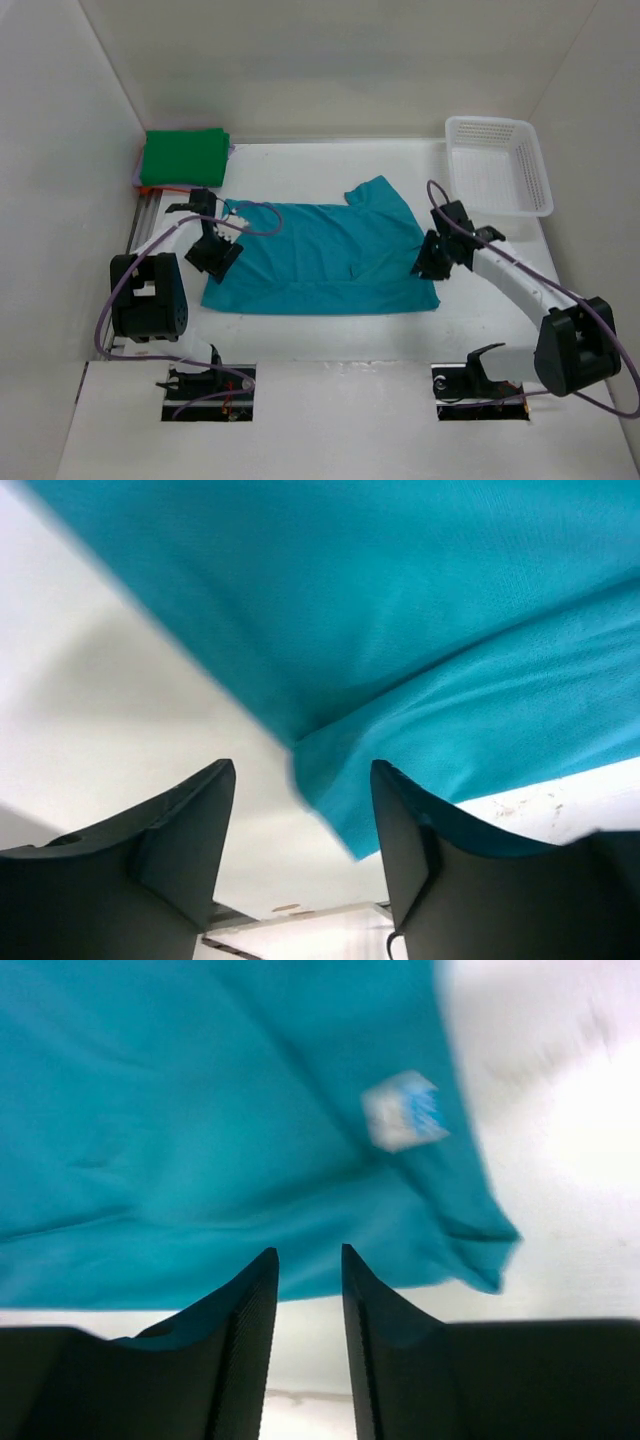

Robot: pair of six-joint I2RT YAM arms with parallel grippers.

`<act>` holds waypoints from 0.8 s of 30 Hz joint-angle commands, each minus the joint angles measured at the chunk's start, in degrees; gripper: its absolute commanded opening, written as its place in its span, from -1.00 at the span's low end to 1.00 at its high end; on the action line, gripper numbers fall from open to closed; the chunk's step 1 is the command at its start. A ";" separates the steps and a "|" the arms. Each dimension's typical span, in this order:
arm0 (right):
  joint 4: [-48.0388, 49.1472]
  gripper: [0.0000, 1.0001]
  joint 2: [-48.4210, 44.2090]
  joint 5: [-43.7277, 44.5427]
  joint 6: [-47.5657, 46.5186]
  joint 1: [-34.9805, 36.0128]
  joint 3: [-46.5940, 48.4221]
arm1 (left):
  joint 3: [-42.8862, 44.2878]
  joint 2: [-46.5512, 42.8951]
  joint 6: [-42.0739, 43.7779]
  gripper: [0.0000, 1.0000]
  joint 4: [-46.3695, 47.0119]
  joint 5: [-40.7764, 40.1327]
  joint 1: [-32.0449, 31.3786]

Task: Fold and stack the t-shirts
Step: Fold the flattened tshirt in 1/3 of the way, then grap the side of the flattened tshirt furthest away from the robot with both arms

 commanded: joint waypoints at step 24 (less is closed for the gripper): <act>-16.09 0.19 80.05 15.03 -20.64 -1.85 106.57 | 46.99 31.69 -24.77 0.20 11.53 8.37 5.53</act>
